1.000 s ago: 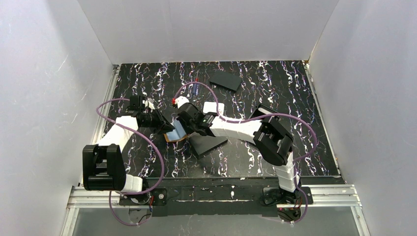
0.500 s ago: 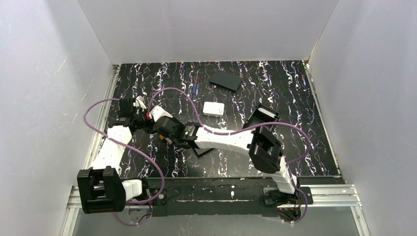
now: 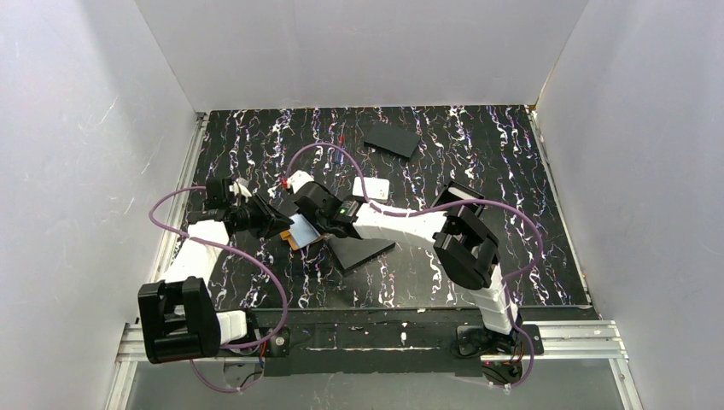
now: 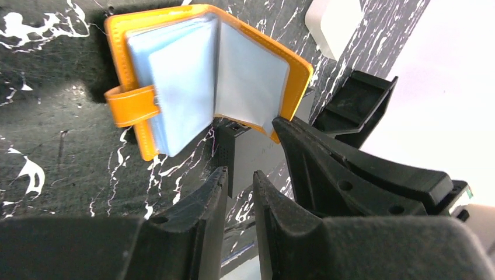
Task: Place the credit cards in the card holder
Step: Open the card holder at the center of the board.
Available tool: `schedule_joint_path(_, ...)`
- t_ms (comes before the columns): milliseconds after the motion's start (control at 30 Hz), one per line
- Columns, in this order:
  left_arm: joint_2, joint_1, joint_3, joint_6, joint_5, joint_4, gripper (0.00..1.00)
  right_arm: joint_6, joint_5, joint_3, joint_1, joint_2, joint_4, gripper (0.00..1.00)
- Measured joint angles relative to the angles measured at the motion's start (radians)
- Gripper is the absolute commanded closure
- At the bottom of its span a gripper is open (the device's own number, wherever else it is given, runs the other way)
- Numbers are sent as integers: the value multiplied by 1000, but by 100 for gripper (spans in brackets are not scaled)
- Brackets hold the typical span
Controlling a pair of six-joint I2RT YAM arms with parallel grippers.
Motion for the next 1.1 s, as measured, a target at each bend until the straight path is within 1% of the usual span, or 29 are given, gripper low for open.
schedule_joint_path(133,33,0,-8,-18,63,42,81,4,-15,0,14,-5,13,99)
schedule_joint_path(300,122,0,4,-19,145,80,93,18,-59,-13,15,-17,34,99)
schedule_joint_path(400,196,0,17,-14,166,93,97,30,-91,-21,3,-23,45,99)
schedule_joint_path(533,282,0,21,-14,173,108,98,48,-126,-32,-20,-25,57,99)
schedule_joint_path(667,326,-2,28,-15,179,126,98,71,-177,-49,-50,-28,75,99)
schedule_joint_path(833,410,-20,74,-14,196,153,100,95,-237,-64,-80,-28,92,99)
schedule_joint_path(1067,542,-35,122,-13,204,155,100,134,-336,-99,-129,-28,131,99)
schedule_joint_path(1100,554,-35,126,-11,197,147,100,142,-356,-108,-138,-28,140,94)
